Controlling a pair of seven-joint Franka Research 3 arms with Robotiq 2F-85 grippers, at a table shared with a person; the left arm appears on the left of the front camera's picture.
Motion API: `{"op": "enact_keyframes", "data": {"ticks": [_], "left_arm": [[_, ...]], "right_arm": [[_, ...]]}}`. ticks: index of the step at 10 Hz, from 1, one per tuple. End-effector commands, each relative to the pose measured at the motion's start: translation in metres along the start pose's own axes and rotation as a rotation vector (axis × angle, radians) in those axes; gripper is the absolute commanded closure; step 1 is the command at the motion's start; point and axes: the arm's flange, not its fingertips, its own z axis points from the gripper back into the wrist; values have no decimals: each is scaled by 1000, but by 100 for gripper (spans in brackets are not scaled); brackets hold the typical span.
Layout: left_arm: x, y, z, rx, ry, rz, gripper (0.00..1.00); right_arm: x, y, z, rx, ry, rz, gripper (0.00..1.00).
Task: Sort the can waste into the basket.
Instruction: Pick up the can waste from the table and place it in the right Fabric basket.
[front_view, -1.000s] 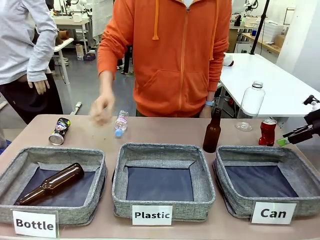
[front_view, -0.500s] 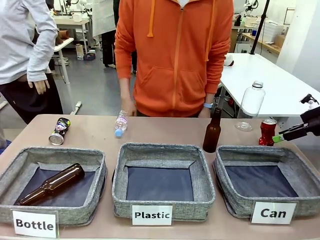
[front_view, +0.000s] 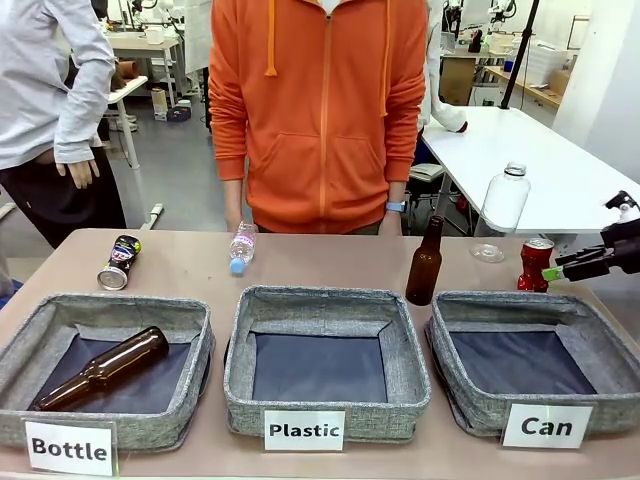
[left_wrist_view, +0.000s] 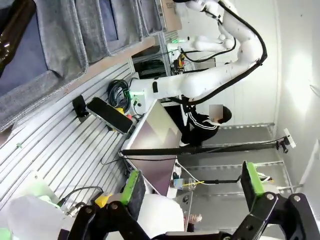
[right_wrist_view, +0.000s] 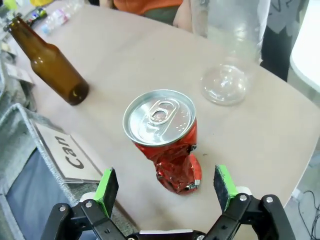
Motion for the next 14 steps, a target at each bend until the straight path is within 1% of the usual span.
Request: {"op": "enact_keyframes", "data": {"ticks": [1,4,10,11,12,13,14], "left_arm": [[-9,0,6,-73,-16,-22,0],[-9,0,6,-73,-16,-22,0],[-9,0,6,-73,-16,-22,0],[-9,0,6,-73,-16,-22,0],[-9,0,6,-73,-16,-22,0],[-9,0,6,-73,-16,-22,0],[-9,0,6,-73,-16,-22,0]], "right_arm": [[-4,-7,-10,-2,-33,50,0],[-4,-11,-22,11,-40,76,0],[-3,-17,-35,-29,-165,91,0],[-2,-17,-37,-33,-170,93,0],[-2,-16,-38,-6,-159,99,0],[-1,-14,-38,-3,-152,100,60],[-1,-13,-37,9,-149,95,60]]}}
